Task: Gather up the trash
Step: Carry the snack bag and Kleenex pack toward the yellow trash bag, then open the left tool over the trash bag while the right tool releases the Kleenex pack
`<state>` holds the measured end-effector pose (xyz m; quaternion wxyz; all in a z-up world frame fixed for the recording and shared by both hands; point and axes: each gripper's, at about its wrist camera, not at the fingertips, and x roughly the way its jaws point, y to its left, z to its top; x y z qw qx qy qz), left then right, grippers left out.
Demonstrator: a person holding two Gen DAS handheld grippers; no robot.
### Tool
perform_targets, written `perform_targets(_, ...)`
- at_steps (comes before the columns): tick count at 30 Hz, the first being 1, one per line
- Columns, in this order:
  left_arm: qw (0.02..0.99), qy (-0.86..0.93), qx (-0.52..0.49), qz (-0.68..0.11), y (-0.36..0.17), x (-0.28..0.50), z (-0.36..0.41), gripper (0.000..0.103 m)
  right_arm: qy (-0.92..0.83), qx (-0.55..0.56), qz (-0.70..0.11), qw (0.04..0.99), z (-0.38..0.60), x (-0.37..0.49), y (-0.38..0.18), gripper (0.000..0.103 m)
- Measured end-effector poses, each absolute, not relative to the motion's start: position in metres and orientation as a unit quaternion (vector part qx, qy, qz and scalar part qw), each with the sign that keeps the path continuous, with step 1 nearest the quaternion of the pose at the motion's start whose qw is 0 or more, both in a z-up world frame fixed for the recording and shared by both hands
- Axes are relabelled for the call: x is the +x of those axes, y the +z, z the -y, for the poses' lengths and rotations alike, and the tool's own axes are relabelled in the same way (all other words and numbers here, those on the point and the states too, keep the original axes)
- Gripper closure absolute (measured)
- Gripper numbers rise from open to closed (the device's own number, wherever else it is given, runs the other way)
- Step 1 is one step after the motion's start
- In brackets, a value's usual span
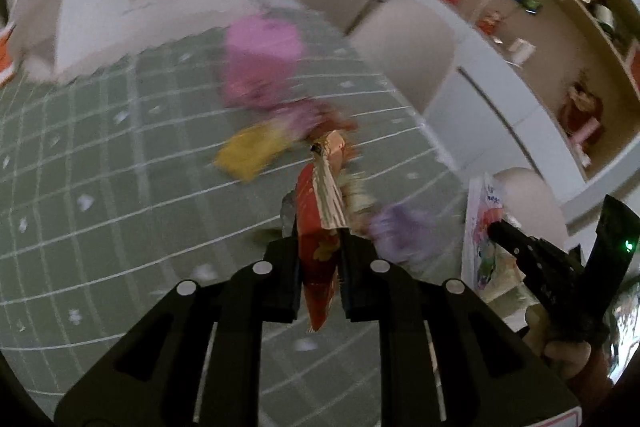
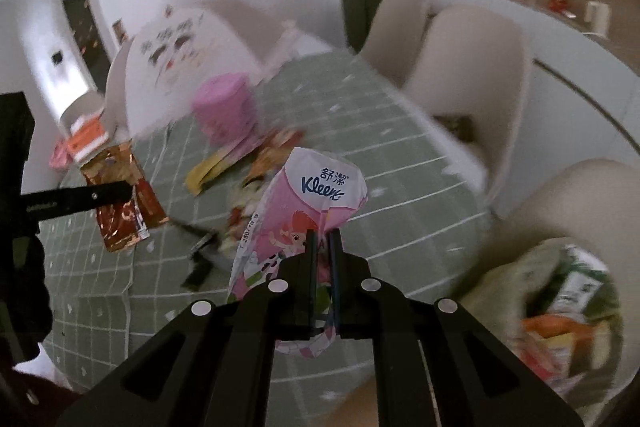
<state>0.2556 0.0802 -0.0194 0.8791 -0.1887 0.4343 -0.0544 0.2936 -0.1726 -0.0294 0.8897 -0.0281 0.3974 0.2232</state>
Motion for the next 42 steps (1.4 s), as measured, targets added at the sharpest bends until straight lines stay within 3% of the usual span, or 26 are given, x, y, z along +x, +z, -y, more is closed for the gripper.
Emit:
perform_targets(10, 0.894, -0.18, -0.133, -0.387, 0.038, 0.285, 0.047, 0.089, 0.128, -0.028, -0.312, 0.941, 0.286, 0.275, 0.031, 0.095)
perform_targets(27, 0.842, -0.344, -0.082, -0.409, 0.026, 0.309, 0.236, 0.088, -0.026, 0.003, -0.292, 0.956, 0.431, 0.211, 0.046, 0.095)
perform_targets(29, 0.83, -0.358, -0.084, -0.42, 0.018, 0.314, 0.249, 0.085, -0.035, 0.008, -0.292, 0.956, 0.44, 0.206, 0.045, 0.095)
perform_targets(33, 0.813, -0.373, -0.084, -0.44, 0.005, 0.32, 0.269, 0.061, -0.045, 0.023, -0.297, 0.954, 0.453, 0.201, 0.041, 0.095)
perform_targets(42, 0.821, -0.339, -0.066, -0.454, -0.006, 0.319, 0.25, 0.056, -0.025, 0.057, -0.323, 0.944, 0.447, 0.216, 0.014, 0.095)
